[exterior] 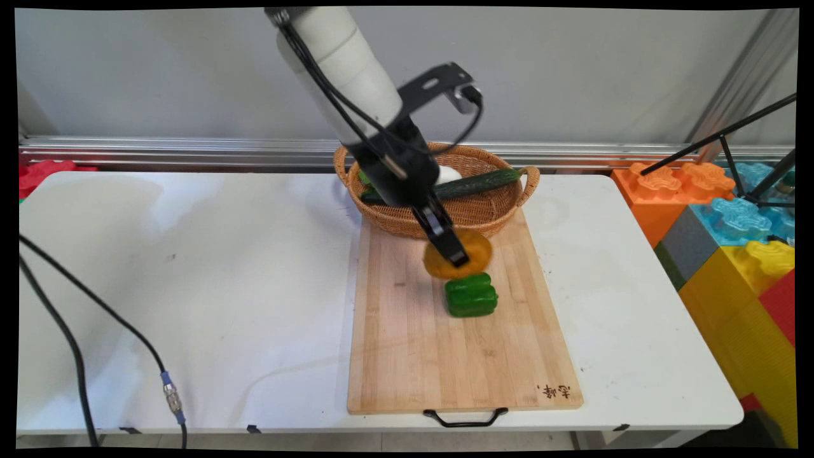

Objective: Place the picked object on the cutting board

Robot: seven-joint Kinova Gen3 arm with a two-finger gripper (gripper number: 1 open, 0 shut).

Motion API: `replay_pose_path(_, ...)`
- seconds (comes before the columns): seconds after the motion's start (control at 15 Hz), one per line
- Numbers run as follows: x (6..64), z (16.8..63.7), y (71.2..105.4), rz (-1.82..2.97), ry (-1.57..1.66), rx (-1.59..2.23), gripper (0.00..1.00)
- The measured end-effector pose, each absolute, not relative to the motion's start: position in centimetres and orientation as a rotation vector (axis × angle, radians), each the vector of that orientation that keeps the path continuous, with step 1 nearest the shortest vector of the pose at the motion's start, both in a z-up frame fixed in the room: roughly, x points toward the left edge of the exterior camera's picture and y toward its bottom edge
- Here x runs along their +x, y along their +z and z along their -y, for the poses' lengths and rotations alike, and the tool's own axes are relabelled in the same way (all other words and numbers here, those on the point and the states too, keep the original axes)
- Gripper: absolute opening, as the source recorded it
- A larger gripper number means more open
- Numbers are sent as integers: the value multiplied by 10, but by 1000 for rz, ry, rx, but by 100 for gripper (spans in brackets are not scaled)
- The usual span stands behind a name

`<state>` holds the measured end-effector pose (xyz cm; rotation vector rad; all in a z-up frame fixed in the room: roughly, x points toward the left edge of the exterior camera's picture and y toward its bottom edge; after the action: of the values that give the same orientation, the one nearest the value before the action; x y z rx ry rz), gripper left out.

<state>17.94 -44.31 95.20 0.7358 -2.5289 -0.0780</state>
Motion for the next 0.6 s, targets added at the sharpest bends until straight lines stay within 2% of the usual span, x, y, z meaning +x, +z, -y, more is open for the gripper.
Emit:
replay_pose_path(0.33, 149, 413, 915, 2495, -61, 692, 0)
replay_pose_path(0.6, 131, 406, 867, 2486, -28, 674, 0)
